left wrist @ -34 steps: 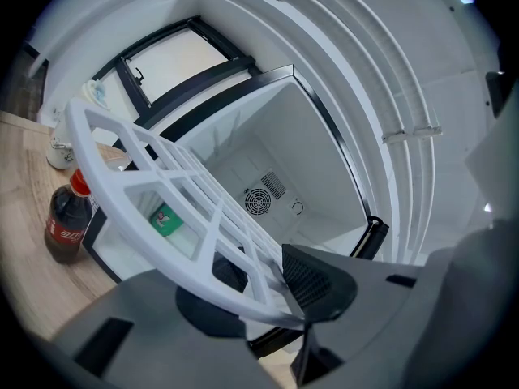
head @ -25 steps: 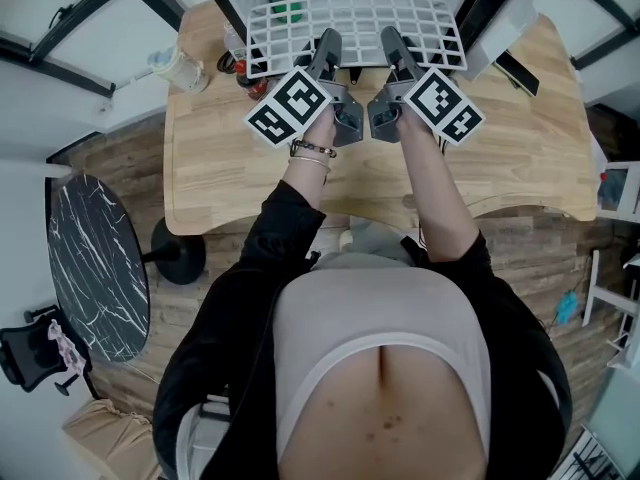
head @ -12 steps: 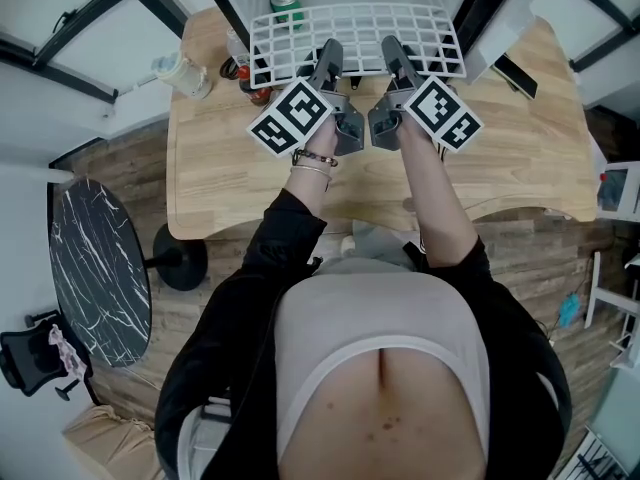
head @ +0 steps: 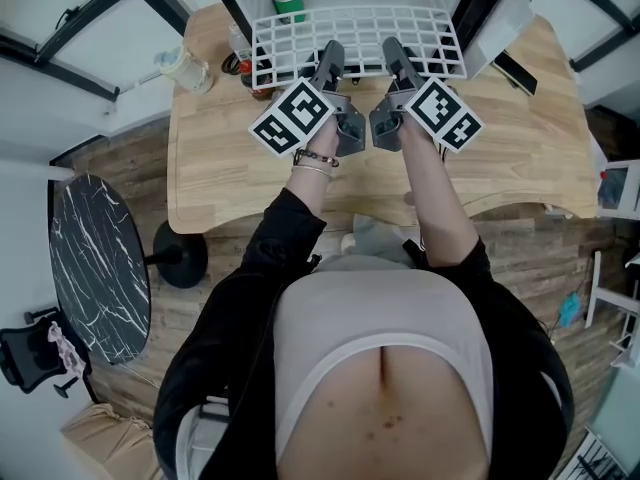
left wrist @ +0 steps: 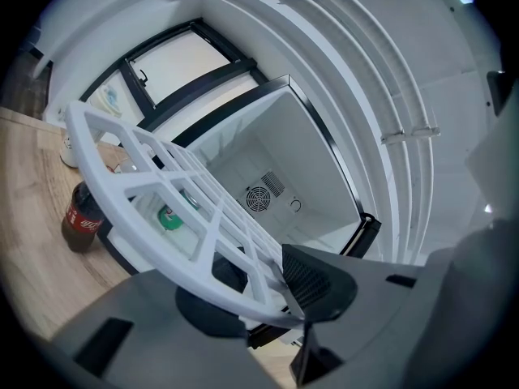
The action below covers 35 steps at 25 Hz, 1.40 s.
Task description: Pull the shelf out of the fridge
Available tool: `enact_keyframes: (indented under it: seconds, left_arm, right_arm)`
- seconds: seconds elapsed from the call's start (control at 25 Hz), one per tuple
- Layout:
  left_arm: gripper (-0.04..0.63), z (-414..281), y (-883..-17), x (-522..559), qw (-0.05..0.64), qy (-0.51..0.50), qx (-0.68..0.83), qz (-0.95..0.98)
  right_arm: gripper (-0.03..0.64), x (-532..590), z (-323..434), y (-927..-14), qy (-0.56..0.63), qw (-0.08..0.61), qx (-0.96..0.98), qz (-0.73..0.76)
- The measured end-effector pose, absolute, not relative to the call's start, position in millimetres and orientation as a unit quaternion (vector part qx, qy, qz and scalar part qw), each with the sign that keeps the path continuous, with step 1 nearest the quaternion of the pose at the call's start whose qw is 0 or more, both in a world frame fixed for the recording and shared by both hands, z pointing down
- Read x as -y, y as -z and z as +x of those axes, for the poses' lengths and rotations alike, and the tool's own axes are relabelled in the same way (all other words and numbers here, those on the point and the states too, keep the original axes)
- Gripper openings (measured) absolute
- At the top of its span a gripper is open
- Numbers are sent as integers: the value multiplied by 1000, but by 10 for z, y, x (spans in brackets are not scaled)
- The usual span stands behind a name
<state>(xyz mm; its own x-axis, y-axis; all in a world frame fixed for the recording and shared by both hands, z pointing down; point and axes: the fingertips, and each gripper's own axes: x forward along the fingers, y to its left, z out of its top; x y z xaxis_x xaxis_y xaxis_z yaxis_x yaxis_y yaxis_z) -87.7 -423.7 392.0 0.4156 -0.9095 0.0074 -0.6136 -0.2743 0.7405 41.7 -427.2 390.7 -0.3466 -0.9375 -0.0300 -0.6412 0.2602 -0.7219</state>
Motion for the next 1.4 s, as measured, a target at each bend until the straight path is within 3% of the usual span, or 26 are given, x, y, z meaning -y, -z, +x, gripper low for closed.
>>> enact_keyframes:
  seconds: [1.4]
  left_arm:
    - [140,-851,-3633,3462,312,224,490,782]
  right_arm:
    - [138,3484,452,-3652,309,251,-778,-487]
